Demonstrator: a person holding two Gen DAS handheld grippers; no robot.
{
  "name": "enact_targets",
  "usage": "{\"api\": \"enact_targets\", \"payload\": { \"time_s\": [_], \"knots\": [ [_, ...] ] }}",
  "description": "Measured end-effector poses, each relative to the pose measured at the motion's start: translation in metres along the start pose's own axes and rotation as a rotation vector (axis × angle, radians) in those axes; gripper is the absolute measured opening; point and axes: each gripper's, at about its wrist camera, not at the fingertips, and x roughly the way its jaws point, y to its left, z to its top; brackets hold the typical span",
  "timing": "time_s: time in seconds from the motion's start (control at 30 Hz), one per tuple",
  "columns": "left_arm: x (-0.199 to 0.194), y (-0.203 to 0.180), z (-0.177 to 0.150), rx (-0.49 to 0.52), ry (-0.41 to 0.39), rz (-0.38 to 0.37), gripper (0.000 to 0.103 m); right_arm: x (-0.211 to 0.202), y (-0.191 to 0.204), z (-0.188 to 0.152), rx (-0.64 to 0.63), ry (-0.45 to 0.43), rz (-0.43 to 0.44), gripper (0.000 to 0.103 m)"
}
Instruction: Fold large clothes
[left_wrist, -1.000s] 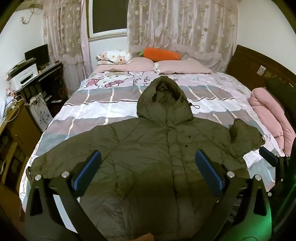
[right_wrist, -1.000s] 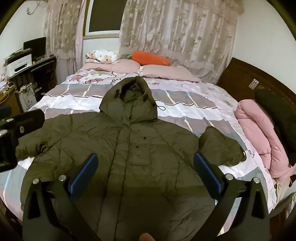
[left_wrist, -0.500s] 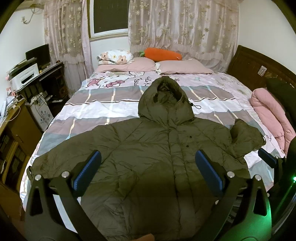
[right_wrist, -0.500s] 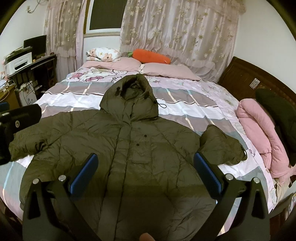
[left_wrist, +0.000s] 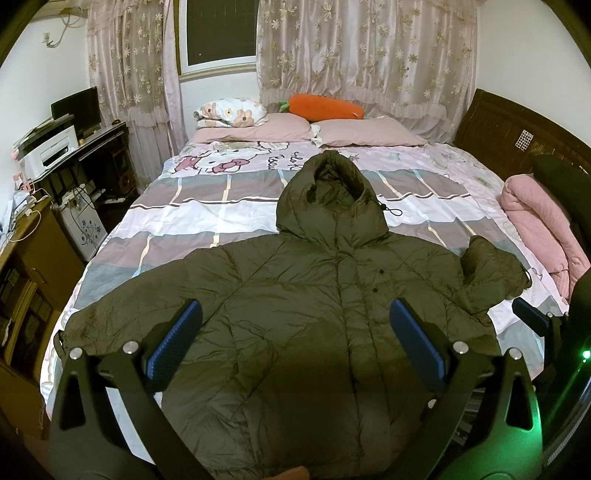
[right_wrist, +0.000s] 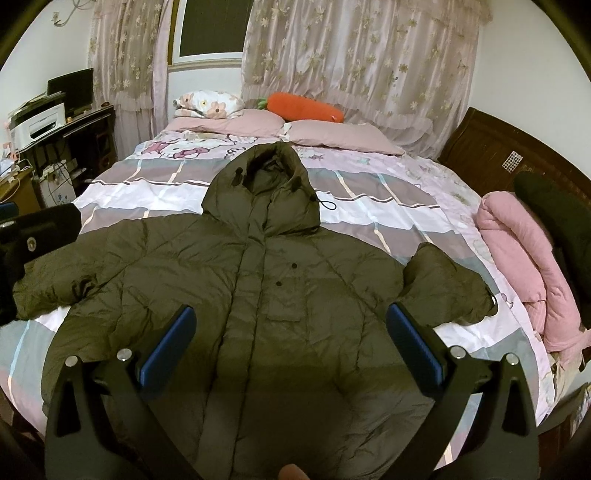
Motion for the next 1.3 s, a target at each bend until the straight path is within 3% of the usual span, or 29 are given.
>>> {"api": "enact_targets", "payload": {
  "time_s": [1.3],
  "knots": [
    [0.0012,-0.0007,0.0005,0.001,0.007,0.001,0.101,0.0027,0.0035,0.0005,-0.004,0.009,0.000,0.102]
  ]
}}
